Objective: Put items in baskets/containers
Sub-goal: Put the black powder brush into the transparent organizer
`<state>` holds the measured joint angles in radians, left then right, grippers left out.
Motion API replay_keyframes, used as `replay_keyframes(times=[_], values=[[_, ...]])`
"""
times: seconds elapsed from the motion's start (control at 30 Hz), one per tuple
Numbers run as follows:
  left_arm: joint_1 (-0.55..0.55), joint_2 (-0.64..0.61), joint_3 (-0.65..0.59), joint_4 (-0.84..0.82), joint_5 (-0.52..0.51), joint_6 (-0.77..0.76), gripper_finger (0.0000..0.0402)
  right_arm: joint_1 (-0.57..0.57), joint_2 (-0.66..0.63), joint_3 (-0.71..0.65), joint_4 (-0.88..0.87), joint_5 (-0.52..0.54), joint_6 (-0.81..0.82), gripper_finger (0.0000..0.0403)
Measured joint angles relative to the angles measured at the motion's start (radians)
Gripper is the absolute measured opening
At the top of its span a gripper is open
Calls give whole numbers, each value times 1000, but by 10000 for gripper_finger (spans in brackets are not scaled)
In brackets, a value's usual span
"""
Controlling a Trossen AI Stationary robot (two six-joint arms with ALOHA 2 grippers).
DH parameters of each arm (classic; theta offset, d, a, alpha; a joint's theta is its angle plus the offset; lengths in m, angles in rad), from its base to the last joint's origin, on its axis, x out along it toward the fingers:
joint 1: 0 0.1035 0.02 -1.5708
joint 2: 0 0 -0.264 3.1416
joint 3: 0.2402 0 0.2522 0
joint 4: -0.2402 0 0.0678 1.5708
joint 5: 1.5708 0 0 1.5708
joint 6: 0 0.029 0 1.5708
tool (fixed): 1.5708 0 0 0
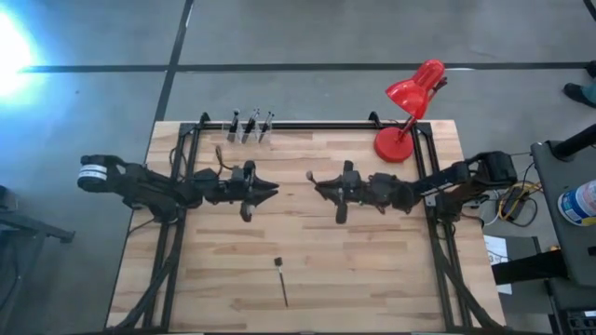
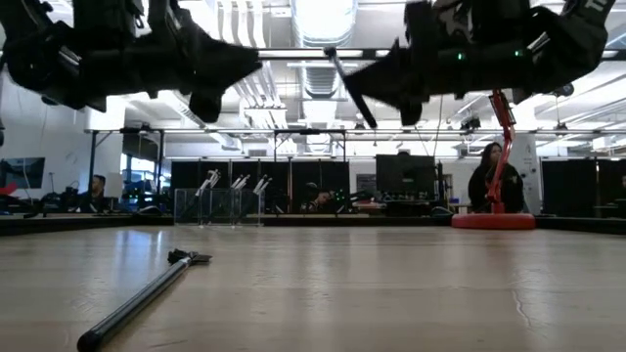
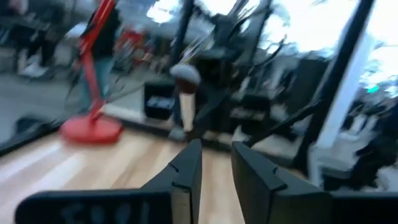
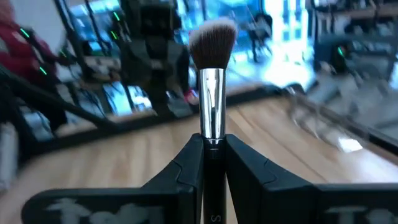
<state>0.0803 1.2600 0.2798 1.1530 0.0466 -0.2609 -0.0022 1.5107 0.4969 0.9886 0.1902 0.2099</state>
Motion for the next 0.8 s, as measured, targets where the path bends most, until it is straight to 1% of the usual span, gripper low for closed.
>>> replay_keyframes(times=[0.03,0.13,0.33,0.53,0.73,0.8], values=[[-8,8,1,33,2,0,82,10,3,0,35,0,0,49],[-20,31,17,40,5,-3,83,38,27,20,101,3,-9,49],[-48,106,99,43,8,5,83,86,113,122,100,0,-37,49],[-70,178,173,42,8,32,83,92,205,210,90,-8,-37,49],[-72,184,188,43,8,48,83,92,246,248,61,-18,-38,49],[-72,181,192,45,24,61,83,92,252,250,62,-32,-37,49]])
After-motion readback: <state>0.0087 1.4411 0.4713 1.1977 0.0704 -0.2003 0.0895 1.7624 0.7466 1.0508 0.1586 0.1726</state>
